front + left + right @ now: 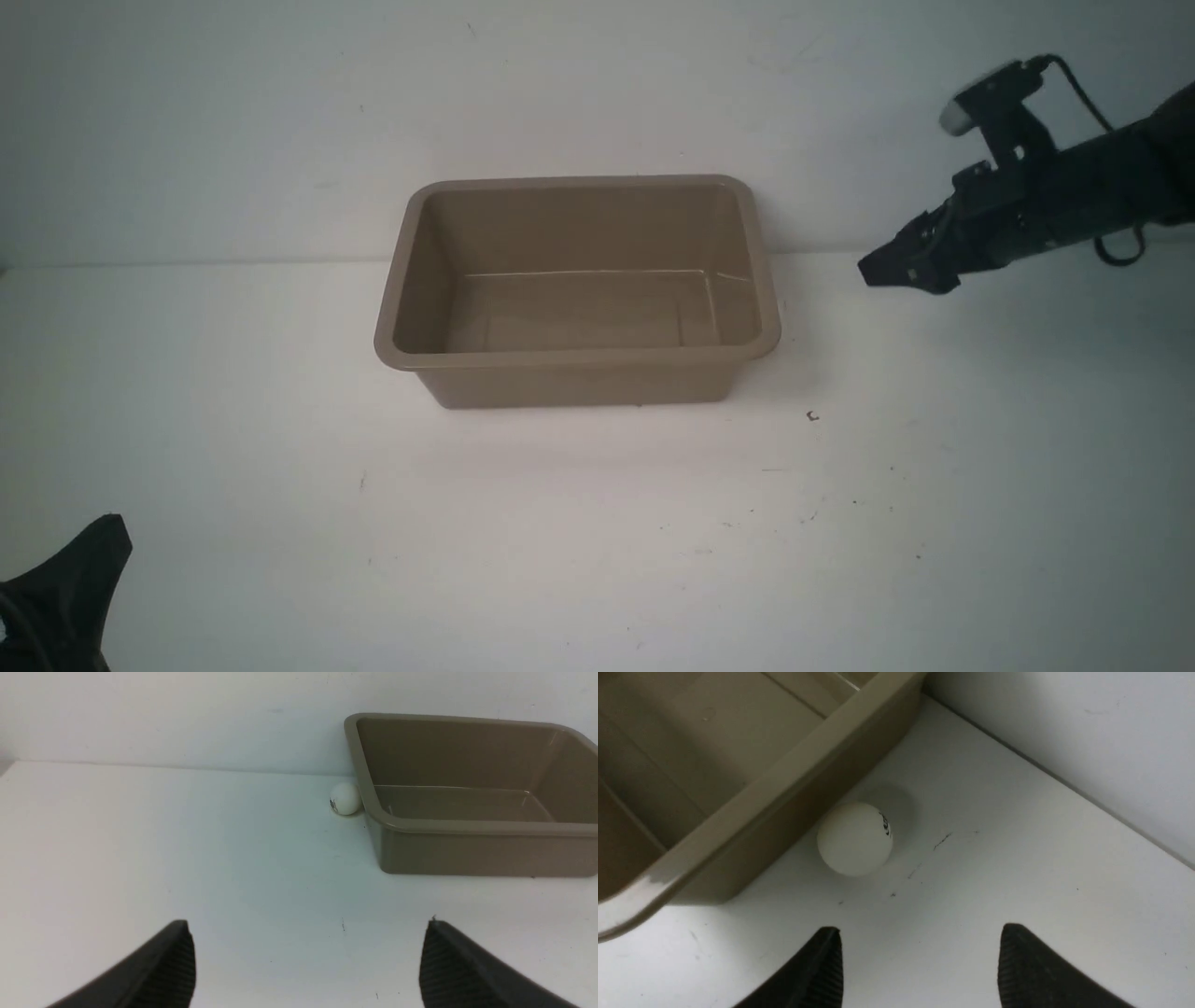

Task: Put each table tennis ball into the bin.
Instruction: Use the right arm to clamp the table tennis ball closest to it

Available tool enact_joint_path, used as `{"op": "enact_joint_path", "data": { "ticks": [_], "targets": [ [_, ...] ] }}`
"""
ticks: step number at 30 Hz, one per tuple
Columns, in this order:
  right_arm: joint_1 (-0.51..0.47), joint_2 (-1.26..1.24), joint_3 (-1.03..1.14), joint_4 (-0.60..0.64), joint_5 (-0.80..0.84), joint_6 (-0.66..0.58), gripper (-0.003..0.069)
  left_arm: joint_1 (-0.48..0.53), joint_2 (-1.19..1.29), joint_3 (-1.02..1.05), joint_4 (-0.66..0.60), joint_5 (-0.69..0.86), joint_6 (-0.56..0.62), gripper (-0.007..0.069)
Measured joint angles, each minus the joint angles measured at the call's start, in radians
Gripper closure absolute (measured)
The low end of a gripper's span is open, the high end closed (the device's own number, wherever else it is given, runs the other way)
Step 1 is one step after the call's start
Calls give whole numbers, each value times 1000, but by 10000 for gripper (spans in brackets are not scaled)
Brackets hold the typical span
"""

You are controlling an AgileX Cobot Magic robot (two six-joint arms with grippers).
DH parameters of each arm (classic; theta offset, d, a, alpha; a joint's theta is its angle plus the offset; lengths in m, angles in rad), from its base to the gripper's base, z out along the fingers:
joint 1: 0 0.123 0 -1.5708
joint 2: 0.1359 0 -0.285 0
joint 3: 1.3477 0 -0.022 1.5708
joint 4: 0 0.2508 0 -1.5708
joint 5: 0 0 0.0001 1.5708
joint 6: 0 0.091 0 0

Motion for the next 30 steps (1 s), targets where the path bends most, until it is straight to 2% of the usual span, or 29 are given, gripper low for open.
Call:
{"op": "enact_joint_path", "data": {
  "ticks": [8, 17, 30],
  "targets": [
    [51, 70, -9, 35, -8, -221, 250, 0, 0, 0, 0, 2, 7, 41],
    [62, 106, -9, 212, -15, -480, 250, 0, 0, 0, 0, 4, 8, 41],
    [96, 106, -11, 236, -40, -536, 250, 0, 0, 0, 0, 4, 8, 41]
  ]
}}
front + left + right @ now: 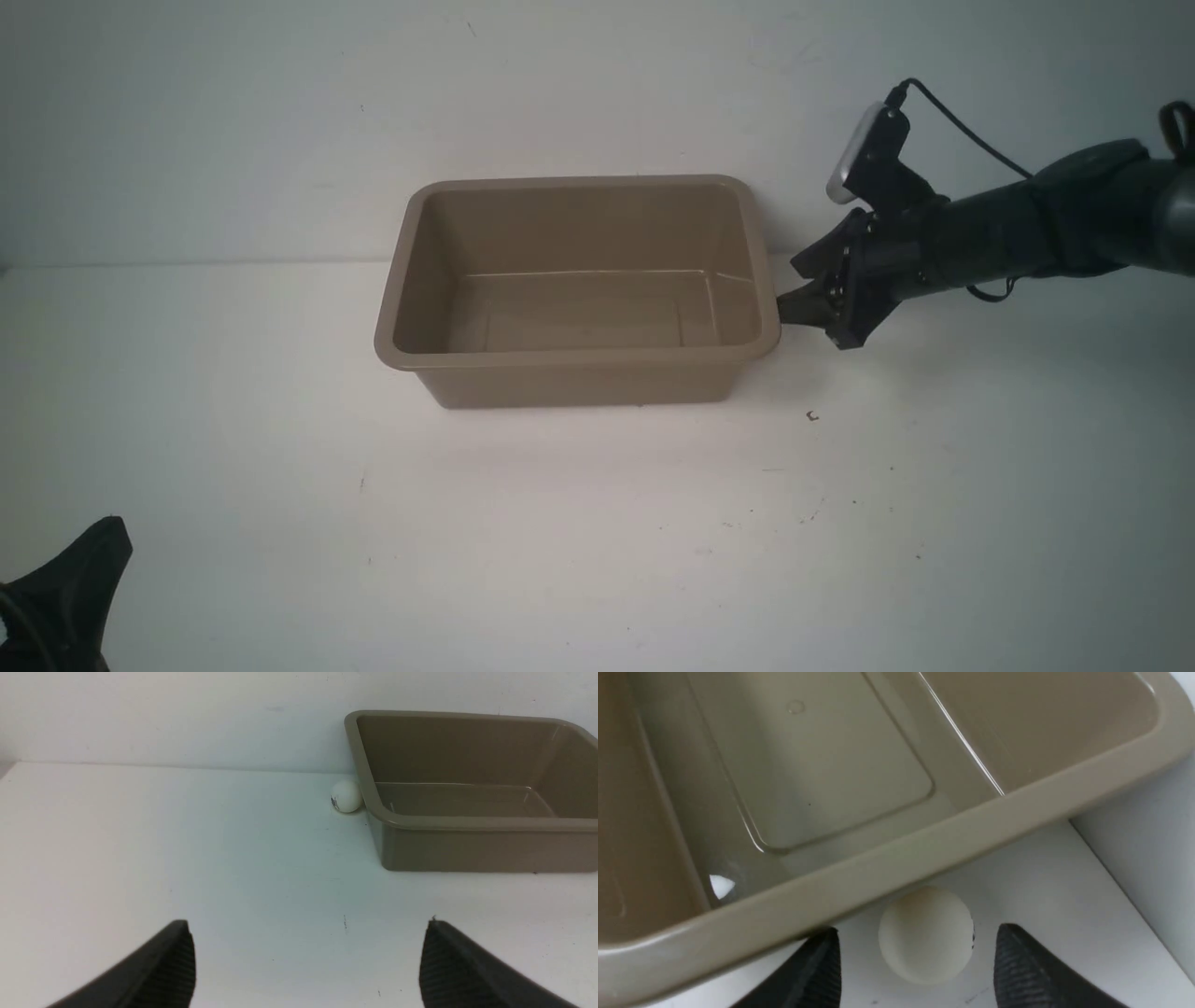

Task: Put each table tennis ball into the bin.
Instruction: Use the right arm to clamp the table tennis ball closest to it

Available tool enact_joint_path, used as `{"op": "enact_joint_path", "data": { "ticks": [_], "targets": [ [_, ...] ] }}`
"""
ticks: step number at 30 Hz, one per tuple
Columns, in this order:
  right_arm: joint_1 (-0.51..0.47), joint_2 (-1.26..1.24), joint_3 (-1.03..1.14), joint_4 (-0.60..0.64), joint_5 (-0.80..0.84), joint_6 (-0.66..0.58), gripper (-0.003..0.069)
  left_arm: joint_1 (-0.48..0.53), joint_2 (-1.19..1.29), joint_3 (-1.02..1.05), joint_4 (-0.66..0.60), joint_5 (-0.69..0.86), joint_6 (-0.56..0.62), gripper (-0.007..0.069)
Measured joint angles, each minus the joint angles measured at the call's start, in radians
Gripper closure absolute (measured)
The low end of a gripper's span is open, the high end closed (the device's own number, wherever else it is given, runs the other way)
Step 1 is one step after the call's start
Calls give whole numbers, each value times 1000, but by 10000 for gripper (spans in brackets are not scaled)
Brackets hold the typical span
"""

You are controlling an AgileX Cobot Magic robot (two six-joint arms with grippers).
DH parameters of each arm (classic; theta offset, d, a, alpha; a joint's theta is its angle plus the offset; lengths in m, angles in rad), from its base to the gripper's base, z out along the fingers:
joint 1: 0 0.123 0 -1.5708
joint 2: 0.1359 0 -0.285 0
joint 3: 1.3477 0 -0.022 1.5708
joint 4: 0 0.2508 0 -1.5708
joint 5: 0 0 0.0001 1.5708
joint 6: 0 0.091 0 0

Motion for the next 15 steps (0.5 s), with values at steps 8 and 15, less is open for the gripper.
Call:
{"op": "enact_joint_path", "data": {
  "ticks": [8, 15],
  "targets": [
    [3, 0, 0, -11, -14, 1, 250, 0, 0, 0, 0, 0, 0, 41],
    [-31, -7, 0, -41, -170, 104, 250, 0, 0, 0, 0, -5, 1, 41]
  ]
}}
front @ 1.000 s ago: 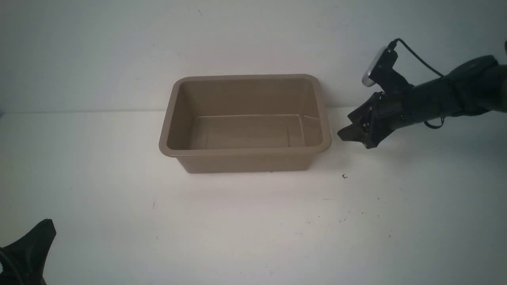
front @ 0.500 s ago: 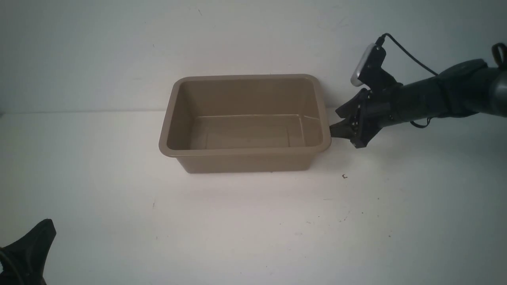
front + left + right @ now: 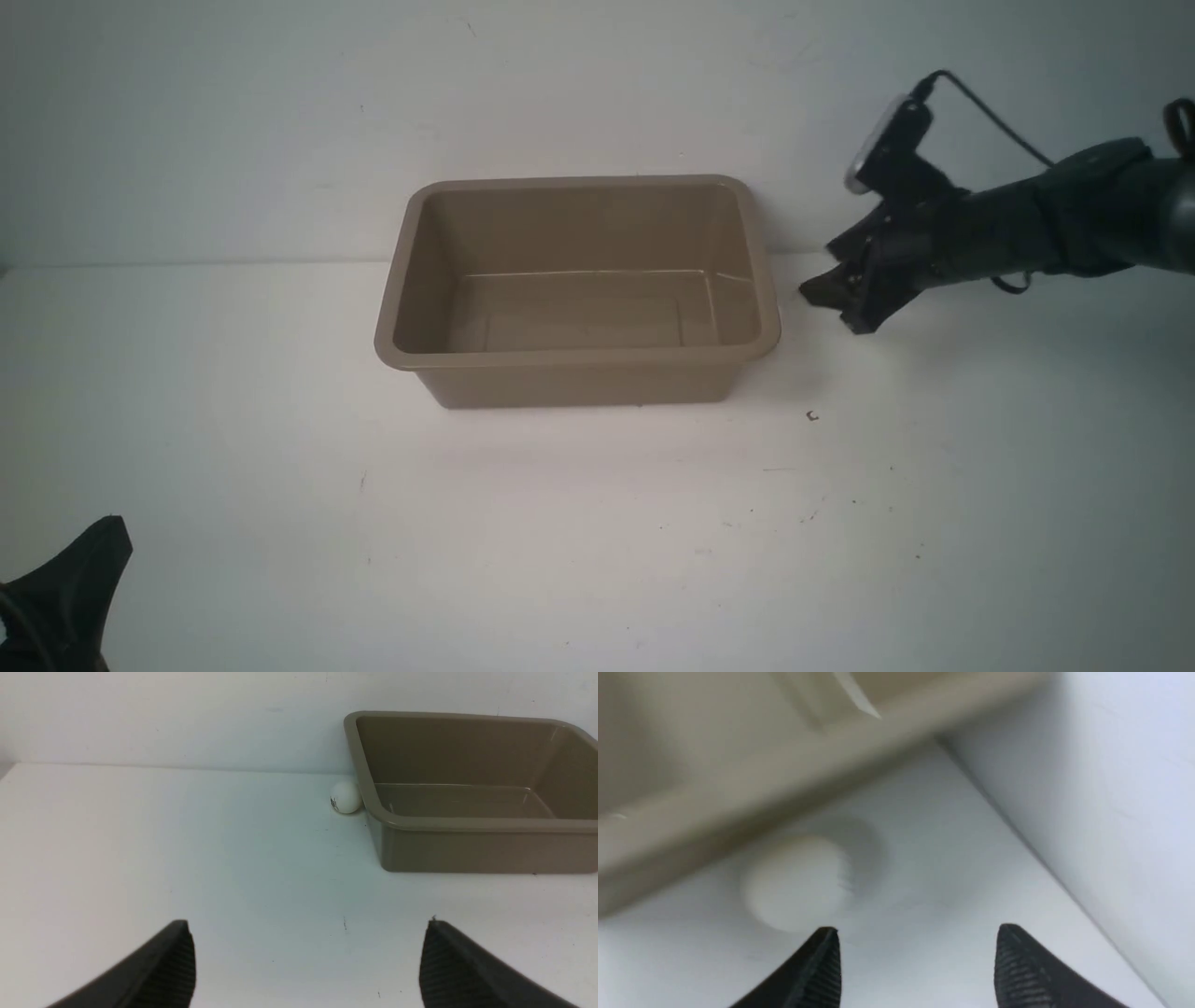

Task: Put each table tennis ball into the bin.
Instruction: Use the right arm to clamp the table tennis ball closest to it

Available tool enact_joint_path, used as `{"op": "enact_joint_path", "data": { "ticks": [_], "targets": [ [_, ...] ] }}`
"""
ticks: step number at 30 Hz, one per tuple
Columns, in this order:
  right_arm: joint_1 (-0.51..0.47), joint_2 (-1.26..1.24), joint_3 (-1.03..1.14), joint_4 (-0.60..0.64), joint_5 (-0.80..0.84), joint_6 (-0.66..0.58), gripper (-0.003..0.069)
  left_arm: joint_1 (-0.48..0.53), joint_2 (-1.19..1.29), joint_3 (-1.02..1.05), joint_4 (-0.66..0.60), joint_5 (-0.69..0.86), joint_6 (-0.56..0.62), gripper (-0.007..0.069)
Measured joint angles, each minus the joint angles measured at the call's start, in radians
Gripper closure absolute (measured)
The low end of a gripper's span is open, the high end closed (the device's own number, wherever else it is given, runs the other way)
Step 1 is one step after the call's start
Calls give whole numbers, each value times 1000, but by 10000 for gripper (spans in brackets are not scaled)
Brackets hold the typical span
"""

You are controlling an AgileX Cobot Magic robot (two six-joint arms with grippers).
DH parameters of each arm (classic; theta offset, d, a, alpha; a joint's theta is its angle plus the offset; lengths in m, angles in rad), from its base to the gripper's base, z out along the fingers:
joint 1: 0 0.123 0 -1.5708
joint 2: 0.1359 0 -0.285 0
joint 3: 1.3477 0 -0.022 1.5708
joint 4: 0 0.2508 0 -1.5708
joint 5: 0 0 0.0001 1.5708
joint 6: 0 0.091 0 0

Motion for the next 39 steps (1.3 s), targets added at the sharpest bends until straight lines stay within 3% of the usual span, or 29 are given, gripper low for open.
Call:
{"op": "enact_joint_path", "data": {
  "ticks": [9, 19, 39],
  "targets": [
    [-35, -125, 0, 54, 18, 25, 250, 0, 0, 0, 0, -6, 5, 41],
    [-35, -191, 0, 383, 13, -20, 250, 0, 0, 0, 0, -9, 16, 41],
    [-35, -206, 0, 445, 10, 14, 250, 0, 0, 0, 0, -9, 16, 41]
  ]
}}
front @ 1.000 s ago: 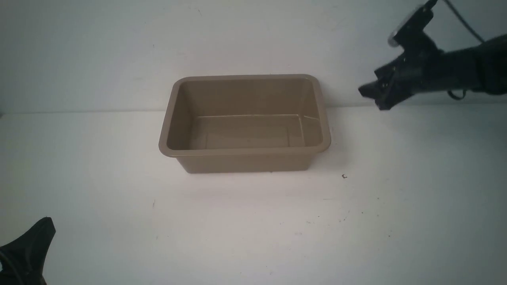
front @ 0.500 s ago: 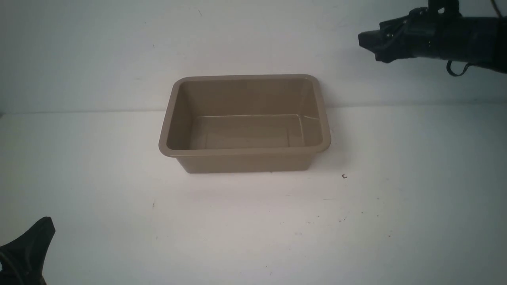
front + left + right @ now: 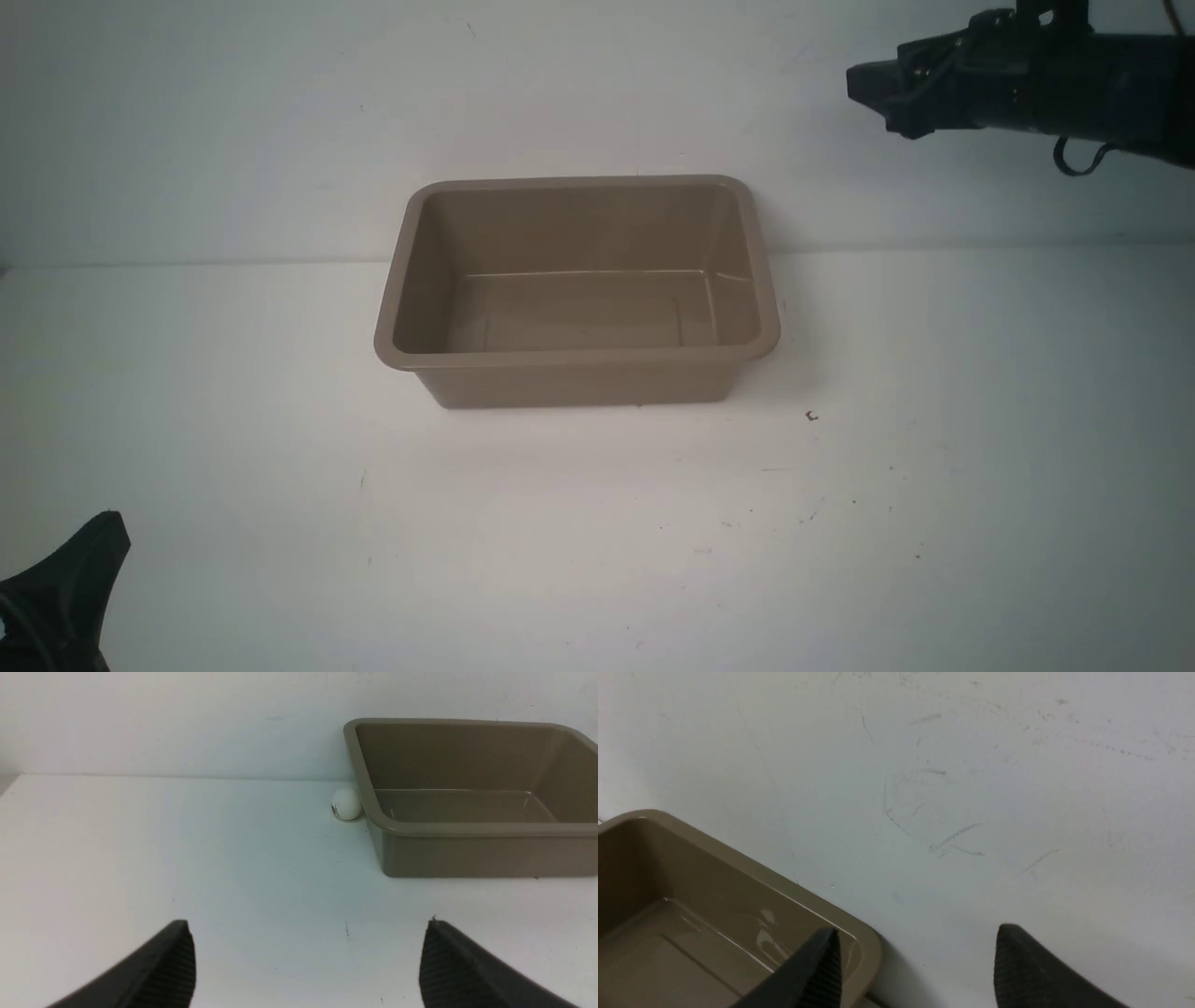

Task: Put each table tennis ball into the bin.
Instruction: Use the right arm to clamp the table tennis ball closest to it

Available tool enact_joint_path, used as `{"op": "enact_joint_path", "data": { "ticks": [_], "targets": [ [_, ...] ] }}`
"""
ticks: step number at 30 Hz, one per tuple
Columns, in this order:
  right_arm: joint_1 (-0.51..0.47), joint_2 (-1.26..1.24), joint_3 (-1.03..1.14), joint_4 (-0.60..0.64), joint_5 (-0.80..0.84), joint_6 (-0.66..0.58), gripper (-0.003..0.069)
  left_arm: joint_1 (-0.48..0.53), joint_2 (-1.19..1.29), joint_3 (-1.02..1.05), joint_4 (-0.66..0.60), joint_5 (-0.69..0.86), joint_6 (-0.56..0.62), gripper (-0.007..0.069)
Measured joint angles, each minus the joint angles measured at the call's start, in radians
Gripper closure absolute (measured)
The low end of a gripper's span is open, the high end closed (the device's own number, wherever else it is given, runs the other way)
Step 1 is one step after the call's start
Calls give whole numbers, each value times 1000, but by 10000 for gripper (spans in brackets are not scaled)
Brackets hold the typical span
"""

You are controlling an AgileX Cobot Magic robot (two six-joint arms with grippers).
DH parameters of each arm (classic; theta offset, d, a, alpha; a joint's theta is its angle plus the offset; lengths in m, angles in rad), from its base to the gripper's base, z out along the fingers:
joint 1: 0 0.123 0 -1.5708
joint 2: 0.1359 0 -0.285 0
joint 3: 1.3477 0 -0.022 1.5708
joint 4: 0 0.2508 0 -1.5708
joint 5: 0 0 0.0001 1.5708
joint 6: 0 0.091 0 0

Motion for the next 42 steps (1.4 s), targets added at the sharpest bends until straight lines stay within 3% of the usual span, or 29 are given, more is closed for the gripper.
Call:
{"op": "enact_joint_path", "data": {
  "ticks": [42],
  "targets": [
    [0, -21, 1, -4, 12, 5, 250, 0, 0, 0, 0, 0, 0, 41]
  ]
}}
